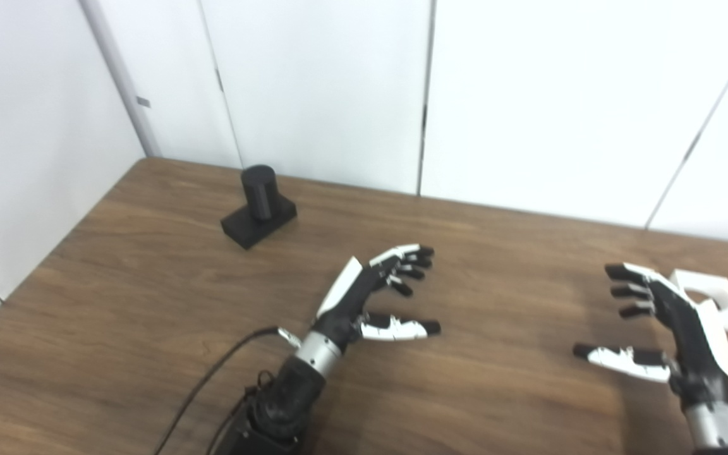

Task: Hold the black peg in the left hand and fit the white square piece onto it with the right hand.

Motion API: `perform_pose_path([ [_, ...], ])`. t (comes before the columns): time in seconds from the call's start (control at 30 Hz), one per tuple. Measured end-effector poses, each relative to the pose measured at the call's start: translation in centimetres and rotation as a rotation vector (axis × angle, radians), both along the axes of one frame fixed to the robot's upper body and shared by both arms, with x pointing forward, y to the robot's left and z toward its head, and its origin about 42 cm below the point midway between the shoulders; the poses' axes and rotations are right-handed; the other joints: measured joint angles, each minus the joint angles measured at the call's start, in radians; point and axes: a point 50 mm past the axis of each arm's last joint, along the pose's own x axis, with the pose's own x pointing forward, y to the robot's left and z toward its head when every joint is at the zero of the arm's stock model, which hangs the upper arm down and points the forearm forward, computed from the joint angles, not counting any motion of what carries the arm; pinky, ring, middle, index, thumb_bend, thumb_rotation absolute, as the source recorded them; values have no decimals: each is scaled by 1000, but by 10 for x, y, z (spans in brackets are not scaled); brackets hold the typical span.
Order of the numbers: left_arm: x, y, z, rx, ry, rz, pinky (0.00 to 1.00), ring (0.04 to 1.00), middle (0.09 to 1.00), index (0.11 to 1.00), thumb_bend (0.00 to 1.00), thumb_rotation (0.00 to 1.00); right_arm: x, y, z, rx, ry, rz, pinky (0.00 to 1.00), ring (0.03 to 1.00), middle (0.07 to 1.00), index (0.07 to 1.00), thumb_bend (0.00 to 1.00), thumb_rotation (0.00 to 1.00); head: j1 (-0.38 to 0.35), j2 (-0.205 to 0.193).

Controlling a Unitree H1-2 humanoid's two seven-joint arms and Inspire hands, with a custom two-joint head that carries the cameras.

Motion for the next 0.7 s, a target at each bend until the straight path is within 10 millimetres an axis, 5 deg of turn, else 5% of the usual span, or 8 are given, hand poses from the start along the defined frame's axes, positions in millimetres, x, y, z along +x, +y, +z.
perform_pose_path([
  [0.7,3,-6,-8,21,16,16,601,732,793,748,789,125,-6,0,7,-33,7,-32,530,671,737,730,646,0,22,-17],
])
